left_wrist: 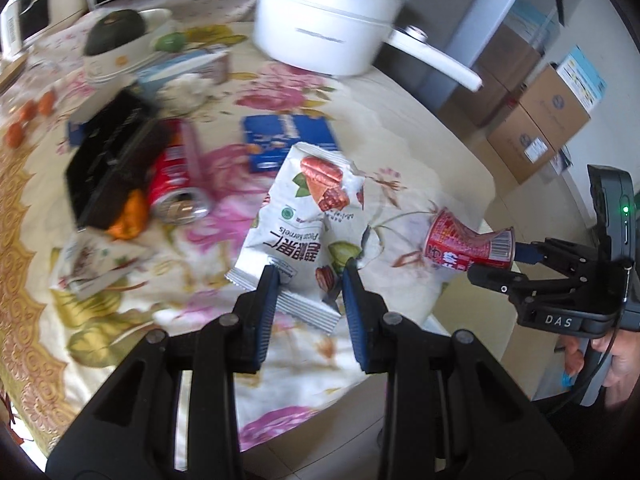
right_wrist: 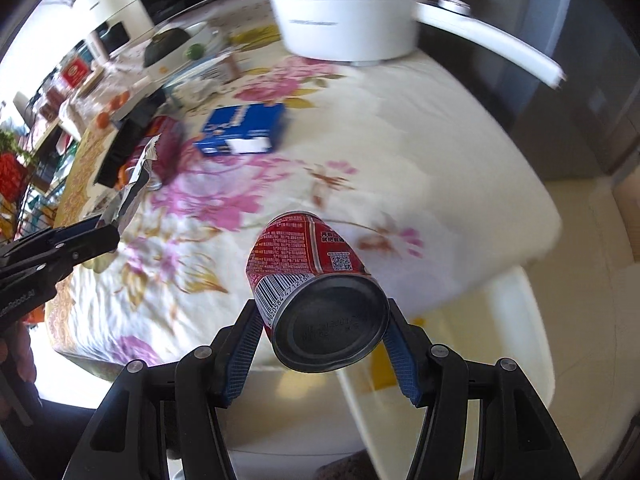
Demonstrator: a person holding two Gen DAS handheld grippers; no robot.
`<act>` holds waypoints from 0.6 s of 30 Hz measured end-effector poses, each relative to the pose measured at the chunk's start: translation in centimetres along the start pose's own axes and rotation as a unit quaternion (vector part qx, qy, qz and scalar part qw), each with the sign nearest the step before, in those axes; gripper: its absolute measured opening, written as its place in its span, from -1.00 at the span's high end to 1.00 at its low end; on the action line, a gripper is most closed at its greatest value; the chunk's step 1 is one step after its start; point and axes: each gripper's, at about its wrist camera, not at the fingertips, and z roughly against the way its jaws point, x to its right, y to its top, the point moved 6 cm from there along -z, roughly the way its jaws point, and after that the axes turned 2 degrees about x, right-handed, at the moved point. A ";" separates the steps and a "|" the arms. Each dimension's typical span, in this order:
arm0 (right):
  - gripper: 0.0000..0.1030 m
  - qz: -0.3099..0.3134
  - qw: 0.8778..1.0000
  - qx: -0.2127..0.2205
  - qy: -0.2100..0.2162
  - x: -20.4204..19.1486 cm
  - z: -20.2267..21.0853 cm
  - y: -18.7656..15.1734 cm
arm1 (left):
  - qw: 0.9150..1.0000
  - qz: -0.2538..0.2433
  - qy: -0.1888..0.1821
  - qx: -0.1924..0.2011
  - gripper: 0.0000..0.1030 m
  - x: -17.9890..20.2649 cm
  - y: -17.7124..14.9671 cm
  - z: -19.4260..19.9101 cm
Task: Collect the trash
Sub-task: 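Carry the white bag in the left tool while the right tool carries the red can to the bin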
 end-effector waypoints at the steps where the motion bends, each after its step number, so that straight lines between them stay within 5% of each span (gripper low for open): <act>1: -0.18 -0.007 1.000 0.000 -0.004 1.2 0.2 -0.4 | 1.000 -0.007 -0.003 -0.002 0.33 0.9 0.1 -0.4; 18: -0.18 -0.109 0.993 -0.013 -0.050 14.8 2.2 -7.5 | 0.991 -0.117 -0.053 -0.043 0.33 14.4 -1.5 -6.7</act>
